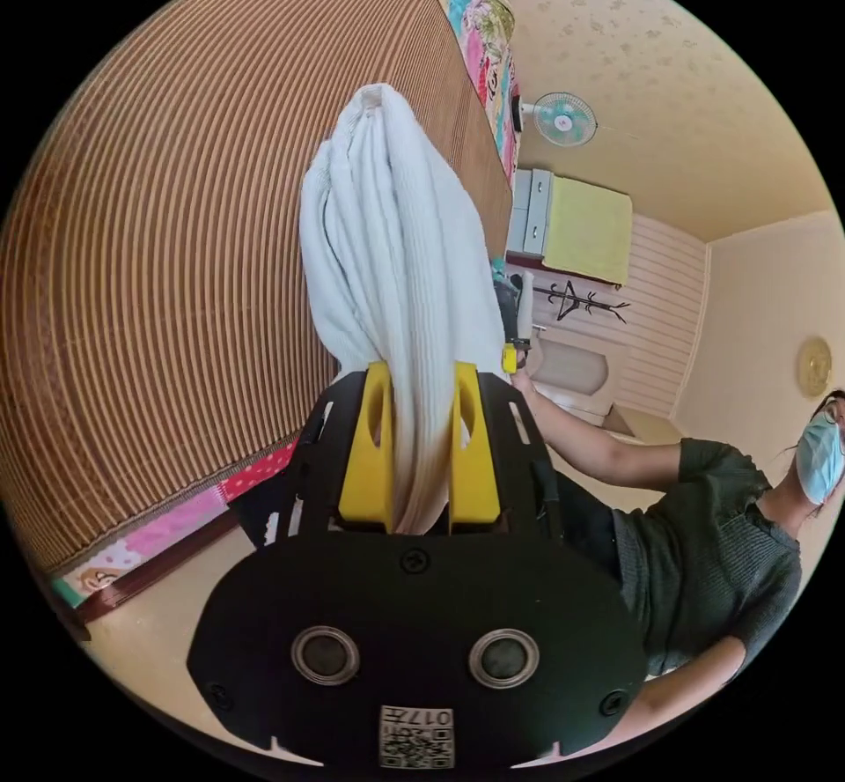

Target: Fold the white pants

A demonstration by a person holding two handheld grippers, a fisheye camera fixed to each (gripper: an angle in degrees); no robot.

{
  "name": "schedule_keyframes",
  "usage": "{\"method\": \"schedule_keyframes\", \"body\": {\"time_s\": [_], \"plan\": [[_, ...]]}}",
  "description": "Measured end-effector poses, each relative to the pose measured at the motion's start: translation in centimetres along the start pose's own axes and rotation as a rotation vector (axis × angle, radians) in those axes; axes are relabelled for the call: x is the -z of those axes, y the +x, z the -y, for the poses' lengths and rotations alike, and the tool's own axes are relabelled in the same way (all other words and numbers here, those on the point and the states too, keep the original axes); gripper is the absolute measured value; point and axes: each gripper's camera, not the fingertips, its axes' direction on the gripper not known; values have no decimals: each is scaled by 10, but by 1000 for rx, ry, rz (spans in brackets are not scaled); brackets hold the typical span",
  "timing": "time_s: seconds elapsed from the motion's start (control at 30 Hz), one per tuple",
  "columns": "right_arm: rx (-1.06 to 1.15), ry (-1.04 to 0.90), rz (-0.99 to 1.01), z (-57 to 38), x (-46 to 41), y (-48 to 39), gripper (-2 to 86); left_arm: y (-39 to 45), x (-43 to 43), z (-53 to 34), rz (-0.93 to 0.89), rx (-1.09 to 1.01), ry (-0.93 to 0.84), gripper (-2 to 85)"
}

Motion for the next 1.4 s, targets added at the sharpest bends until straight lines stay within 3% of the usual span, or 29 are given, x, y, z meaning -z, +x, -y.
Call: {"method": "schedule_keyframes", "body": {"time_s": [0.3, 0.43, 0.53, 0.7, 0.73, 0.8, 0.87, 0.97, 1.03, 1.2, 1.33, 1.4], "plan": [[251, -116, 43, 117, -181, -163, 95, 95, 213, -63, 232, -153, 185, 100], [382, -121, -41, 162, -274, -196, 97, 106, 310, -94, 395, -186, 268, 104], [327, -113, -100, 200, -342, -162, 103, 48, 346, -99, 452, -68, 321, 114], [-115, -196, -348, 223, -415, -8, 122, -129, 321, -116, 405, 343, 380, 130], [-131, -192, -352, 222, -414, 1, 130, -177, 301, -128, 386, 513, 370, 142], [-85, -233, -293, 217, -410, 3, 145, -223, 276, -152, 363, 642, 402, 166], [27, -309, -296, 210, -403, -16, 139, -236, 264, -176, 312, 569, 522, 181], [150, -431, -322, 187, -369, -45, 103, -220, 258, -222, 403, 523, 751, 172], [126, -433, -336, 171, -335, -52, 74, -202, 249, -262, 420, 484, 930, 144], [44, -333, -503, 111, -232, -97, 16, -163, 192, -314, 352, 349, 1156, 106], [-51, -133, -562, 67, -169, -143, 8, -133, 99, -277, 275, 185, 1046, 53], [-116, -36, -709, 42, -142, -177, 5, -123, 52, -243, 211, 93, 950, 17]]}}
